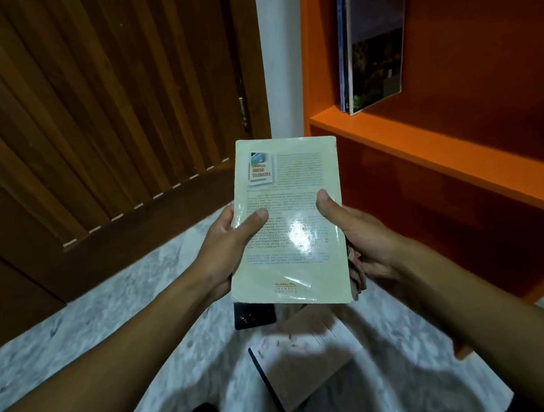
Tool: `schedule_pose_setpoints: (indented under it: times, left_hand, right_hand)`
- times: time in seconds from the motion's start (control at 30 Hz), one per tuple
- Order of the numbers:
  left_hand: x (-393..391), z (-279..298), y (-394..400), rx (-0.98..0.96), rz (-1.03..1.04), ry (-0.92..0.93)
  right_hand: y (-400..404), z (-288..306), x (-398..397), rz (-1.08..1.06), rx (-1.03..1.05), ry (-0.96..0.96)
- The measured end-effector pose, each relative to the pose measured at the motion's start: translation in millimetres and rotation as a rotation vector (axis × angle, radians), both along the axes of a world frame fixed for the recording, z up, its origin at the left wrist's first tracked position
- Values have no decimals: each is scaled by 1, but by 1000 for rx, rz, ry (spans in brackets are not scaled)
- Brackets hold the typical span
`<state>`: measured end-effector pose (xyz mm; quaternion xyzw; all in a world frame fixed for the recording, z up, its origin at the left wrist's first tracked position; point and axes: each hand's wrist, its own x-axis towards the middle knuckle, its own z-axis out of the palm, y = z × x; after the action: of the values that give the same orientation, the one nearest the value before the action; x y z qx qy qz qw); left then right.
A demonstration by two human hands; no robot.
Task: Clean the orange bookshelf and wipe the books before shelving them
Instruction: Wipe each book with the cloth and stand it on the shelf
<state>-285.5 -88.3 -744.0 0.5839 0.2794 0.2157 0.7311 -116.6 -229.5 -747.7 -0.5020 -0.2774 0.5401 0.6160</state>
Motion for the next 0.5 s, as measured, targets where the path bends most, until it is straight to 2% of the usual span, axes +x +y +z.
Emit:
schedule_pose_setpoints:
  times: [0.1,0.17,0.2,0.27,0.33,0.4,0.43,0.5]
  left_hand:
    - [-1,-4,0,-71,8,-9]
    - [-2,-5,0,-74,29,-11]
    - [-3,-6,1,-67,38,-12]
    - [-5,-4,1,-37,40,-5]
    - [-6,-2,1,2,26,11]
    - [-6,-1,-2,41,2,30]
    - [-4,-1,-6,59,-13,43]
    - [-1,-2,-16,82,-56,58]
  right_hand:
    - [-4,4,8,83,-120,-65]
    - [-8,0,24,44,-173,-58]
    - [-10,-1,32,-38,-216,-58]
    - [-14,-1,46,-360,-288,-37]
    - [-17,4,56,-675,-208,61]
    - [-13,15,57,-837,8,119]
    - [-11,24,52,-878,110,58]
    - [-1,38,40,-871,220,-269]
